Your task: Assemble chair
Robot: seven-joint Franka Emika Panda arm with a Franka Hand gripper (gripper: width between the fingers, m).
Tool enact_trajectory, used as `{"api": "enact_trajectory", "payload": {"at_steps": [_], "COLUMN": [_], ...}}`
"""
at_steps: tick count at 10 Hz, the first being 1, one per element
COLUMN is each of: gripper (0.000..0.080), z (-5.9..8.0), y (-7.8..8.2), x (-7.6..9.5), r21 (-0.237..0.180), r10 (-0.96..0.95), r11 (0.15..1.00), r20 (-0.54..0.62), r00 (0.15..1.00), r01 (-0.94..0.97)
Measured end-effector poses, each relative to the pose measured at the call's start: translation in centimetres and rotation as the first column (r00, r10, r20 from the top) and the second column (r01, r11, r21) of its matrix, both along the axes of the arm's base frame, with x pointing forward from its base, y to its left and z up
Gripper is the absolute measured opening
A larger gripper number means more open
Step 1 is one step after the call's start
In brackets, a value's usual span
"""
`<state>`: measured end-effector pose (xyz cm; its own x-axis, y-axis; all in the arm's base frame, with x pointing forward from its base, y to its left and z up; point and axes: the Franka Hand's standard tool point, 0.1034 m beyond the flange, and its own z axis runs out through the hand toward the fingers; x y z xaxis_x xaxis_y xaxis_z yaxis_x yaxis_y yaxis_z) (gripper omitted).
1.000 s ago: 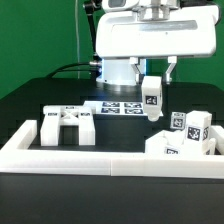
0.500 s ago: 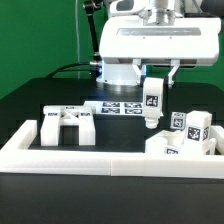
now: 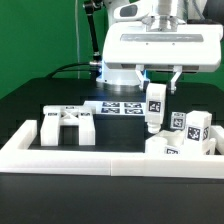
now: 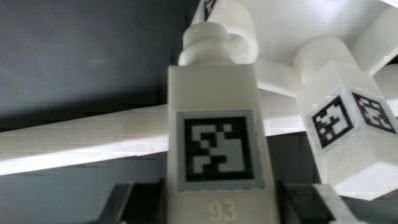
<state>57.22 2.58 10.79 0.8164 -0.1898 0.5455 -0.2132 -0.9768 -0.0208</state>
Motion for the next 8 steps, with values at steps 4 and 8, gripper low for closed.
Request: {"api": "enact_trajectory", "payload": {"at_steps": [4,8], "gripper": [0.0291,0.0291], "z": [0.2,-0.9], "y": [0.8,0.8], "x": [1.9,1.5], "r21": [-0.005,-0.014], "r10": [0.019,0.025], "r11": [1.0,1.0], "r20": [0.018,0.002], "r00": [1.0,1.0], "r01": [-0.019,-0.025]}}
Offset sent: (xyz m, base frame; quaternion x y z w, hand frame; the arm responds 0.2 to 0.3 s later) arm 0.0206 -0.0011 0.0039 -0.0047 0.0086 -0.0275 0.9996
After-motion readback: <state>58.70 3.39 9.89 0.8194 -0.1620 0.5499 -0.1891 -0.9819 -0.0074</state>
